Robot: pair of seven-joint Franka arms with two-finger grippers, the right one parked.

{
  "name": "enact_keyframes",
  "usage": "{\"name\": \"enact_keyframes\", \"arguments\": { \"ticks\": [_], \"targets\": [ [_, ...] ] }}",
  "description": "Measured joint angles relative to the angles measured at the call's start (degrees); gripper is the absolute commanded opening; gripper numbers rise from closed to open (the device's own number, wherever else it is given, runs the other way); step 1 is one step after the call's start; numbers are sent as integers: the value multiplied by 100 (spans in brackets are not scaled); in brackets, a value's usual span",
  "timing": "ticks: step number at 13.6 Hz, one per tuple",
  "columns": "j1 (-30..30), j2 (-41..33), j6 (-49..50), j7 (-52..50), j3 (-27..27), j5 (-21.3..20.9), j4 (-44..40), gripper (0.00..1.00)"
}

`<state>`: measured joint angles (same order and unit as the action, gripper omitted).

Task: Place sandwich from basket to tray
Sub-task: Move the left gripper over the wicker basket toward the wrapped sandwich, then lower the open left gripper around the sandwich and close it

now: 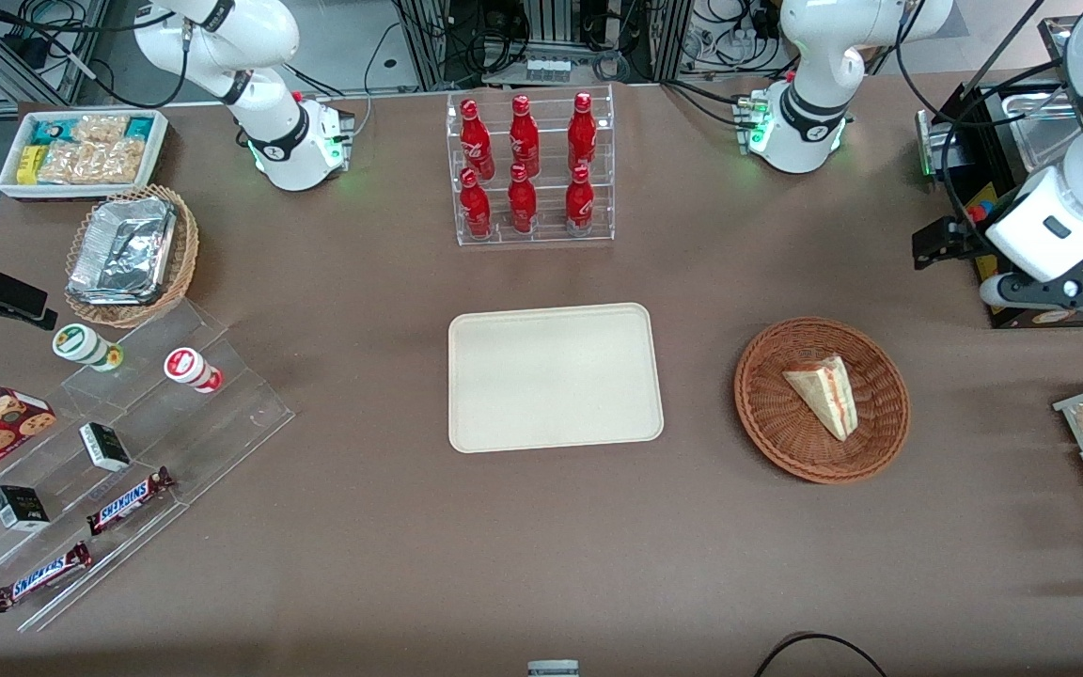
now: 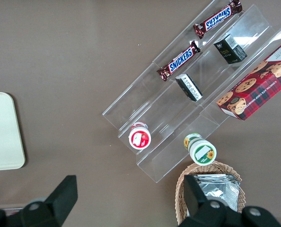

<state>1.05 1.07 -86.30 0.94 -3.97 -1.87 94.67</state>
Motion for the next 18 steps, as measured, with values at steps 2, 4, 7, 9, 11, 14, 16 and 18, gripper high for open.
{"name": "enact_keyframes", "arguments": {
  "ticks": [2, 4, 7, 9, 11, 14, 16, 18],
  "targets": [
    [1, 153, -329, 0, -21, 0, 217, 100],
    [1, 225, -909, 0, -24, 0, 691, 100],
    [-1, 273, -1874, -7, -23, 0, 1512, 100],
    [-3, 287, -2700, -136, -21, 1, 2095, 100],
    [-10, 300, -3543, -430, -15, 4, 2650, 100],
    [-12, 305, -4038, -1567, -9, 29, 3019, 100],
    [15, 335, -4129, -2697, -20, 31, 3049, 100],
    [101, 440, -4267, -3510, -35, 31, 3066, 100]
  ]
}}
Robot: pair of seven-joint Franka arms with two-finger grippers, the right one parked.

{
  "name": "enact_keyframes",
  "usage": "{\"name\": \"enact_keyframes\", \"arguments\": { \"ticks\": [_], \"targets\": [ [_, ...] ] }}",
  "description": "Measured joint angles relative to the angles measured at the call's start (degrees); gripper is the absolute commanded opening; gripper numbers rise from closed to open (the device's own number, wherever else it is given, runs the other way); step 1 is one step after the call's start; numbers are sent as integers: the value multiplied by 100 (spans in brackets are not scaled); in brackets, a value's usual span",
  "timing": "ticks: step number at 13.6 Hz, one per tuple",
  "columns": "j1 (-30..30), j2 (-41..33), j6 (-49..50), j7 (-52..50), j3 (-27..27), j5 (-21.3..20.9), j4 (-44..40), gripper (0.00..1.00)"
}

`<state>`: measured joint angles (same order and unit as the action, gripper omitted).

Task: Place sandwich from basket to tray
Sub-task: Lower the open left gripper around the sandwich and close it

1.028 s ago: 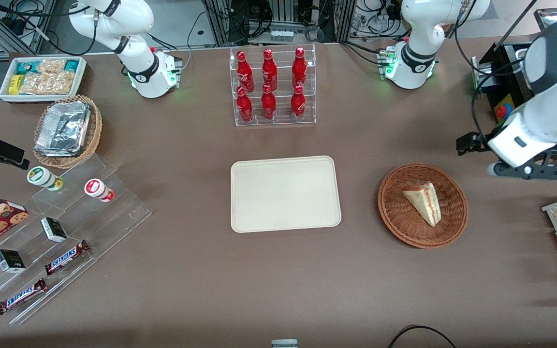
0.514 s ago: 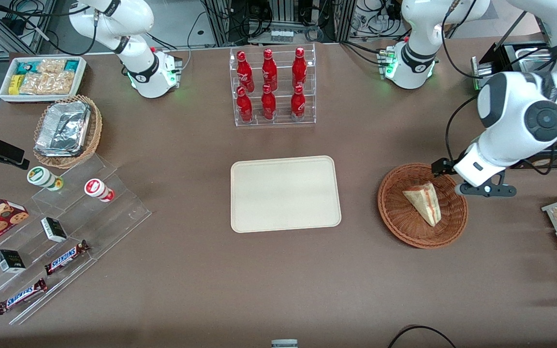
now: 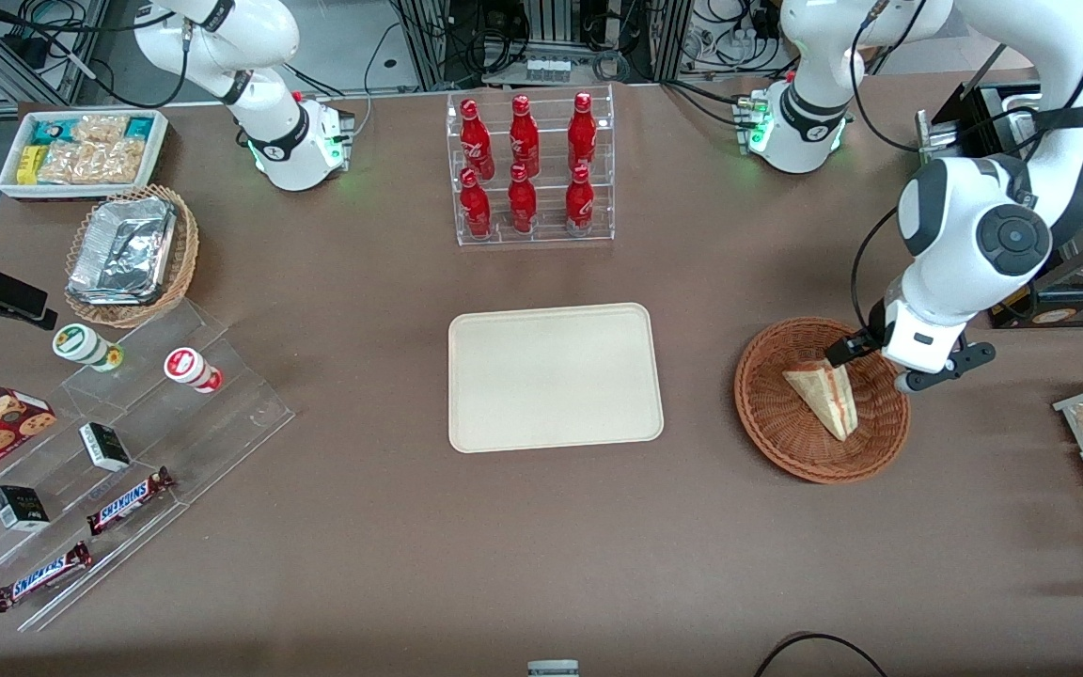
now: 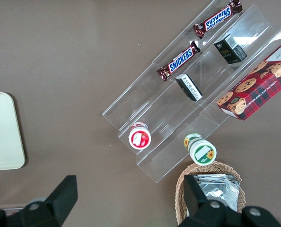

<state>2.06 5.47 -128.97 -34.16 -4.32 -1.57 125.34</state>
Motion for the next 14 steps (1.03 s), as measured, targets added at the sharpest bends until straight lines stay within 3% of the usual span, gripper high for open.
{"name": "enact_keyframes", "arguments": {
  "ticks": [14],
  "targets": [
    [28, 926, -799, -418, 47, 0, 39, 99]
  ]
}}
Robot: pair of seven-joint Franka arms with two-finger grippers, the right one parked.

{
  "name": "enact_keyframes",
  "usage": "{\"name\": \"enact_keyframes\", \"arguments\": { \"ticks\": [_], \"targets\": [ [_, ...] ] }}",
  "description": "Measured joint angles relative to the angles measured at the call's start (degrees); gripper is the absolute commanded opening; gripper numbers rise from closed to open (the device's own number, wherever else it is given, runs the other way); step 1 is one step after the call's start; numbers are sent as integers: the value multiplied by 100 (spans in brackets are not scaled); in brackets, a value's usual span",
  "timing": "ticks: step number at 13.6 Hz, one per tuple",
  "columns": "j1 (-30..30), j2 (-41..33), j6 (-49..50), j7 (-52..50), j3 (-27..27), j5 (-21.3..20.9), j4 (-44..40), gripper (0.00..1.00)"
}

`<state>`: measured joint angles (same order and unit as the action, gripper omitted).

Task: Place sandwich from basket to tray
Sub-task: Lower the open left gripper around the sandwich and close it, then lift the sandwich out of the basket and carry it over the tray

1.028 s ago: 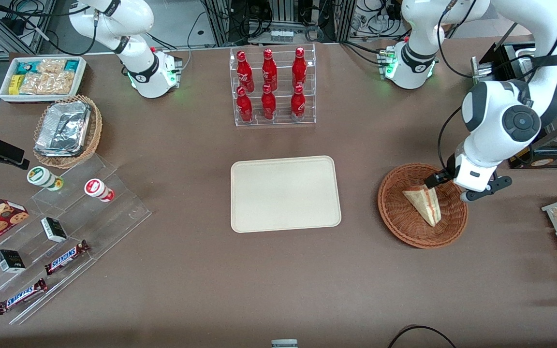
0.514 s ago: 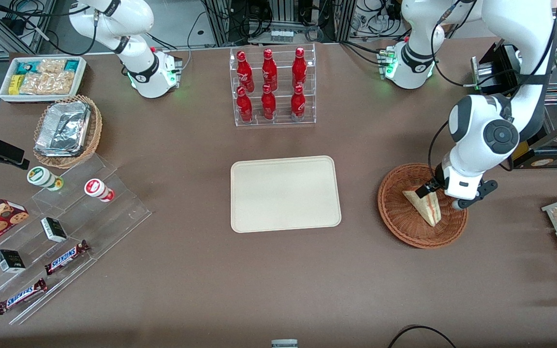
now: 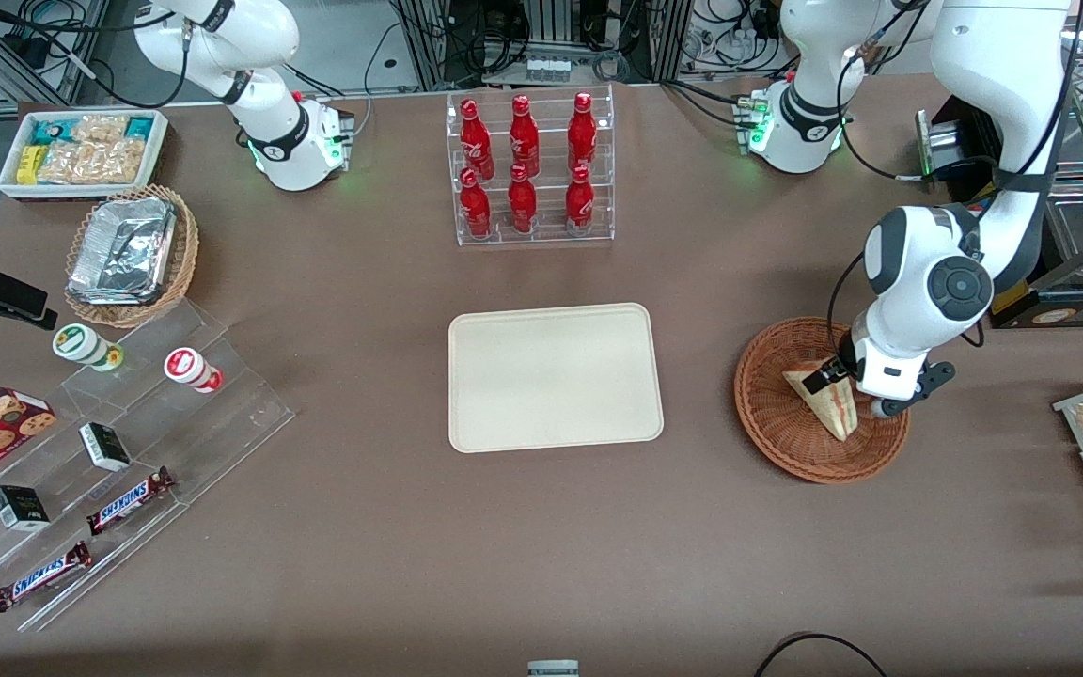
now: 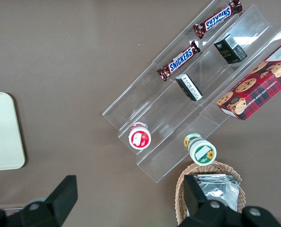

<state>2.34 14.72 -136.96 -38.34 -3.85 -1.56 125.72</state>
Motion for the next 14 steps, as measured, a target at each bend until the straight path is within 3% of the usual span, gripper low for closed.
{"name": "enact_keyframes", "arguments": {
  "ticks": [1, 3, 9, 14],
  "targets": [
    [-1, 41, -2, -21, 3, 3, 0, 76],
    [-2, 104, -9, -89, 3, 98, 0, 0],
    [-2, 127, 64, -374, 4, 176, -73, 0],
    [50, 82, 2352, 59, -91, 176, -1454, 0]
  ]
}}
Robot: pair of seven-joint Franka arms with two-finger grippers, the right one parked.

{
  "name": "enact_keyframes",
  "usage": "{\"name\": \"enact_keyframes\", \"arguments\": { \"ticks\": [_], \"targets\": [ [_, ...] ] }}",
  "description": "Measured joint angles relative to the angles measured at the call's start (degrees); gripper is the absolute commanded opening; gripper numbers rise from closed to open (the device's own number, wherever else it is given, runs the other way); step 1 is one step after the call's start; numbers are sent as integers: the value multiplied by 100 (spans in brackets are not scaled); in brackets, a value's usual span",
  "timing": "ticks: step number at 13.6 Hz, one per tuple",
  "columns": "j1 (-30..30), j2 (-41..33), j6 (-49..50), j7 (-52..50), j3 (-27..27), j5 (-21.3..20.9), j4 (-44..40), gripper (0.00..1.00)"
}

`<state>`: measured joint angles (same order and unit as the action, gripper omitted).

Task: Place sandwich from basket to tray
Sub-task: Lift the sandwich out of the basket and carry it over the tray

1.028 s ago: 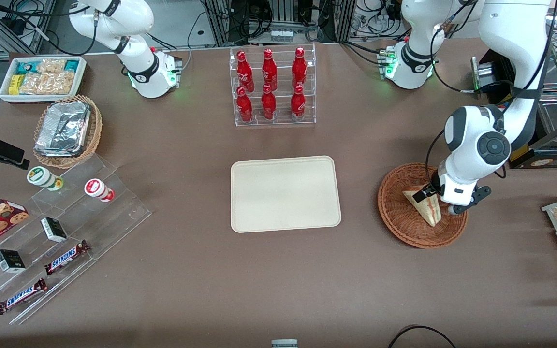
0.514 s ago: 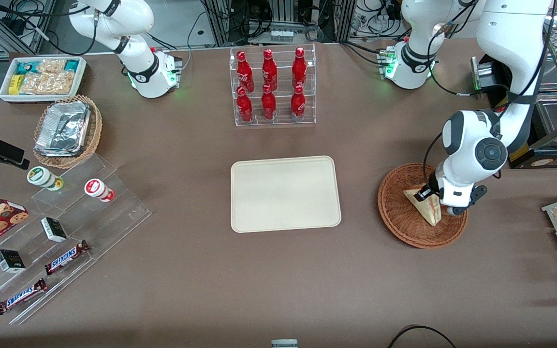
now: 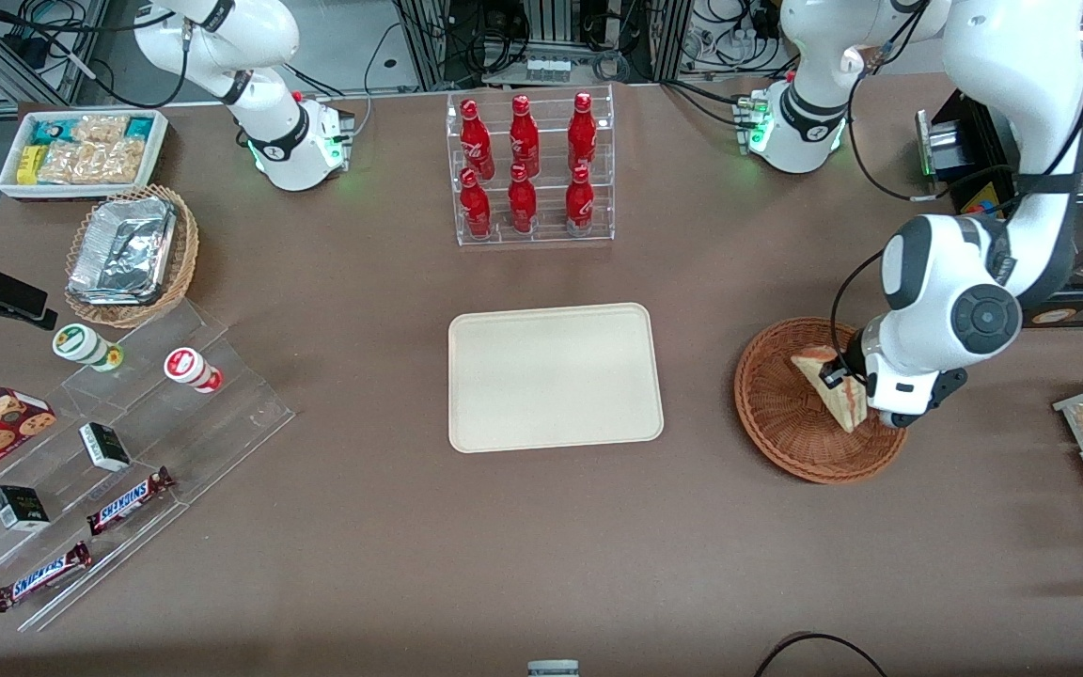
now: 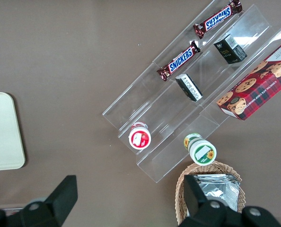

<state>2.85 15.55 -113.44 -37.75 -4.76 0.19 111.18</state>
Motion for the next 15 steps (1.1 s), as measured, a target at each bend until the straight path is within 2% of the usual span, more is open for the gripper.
{"name": "enact_keyframes", "arguments": {
  "ticks": [4, 8, 12, 15],
  "targets": [
    [308, 17, 269, 185, -490, 6, -285, 0],
    [1226, 294, 113, 143, -685, 16, -482, 0],
    [2234, 927, -572, -861, -697, 21, -979, 0],
    [2855, 1532, -629, -1655, -691, -14, -1641, 0]
  ]
}}
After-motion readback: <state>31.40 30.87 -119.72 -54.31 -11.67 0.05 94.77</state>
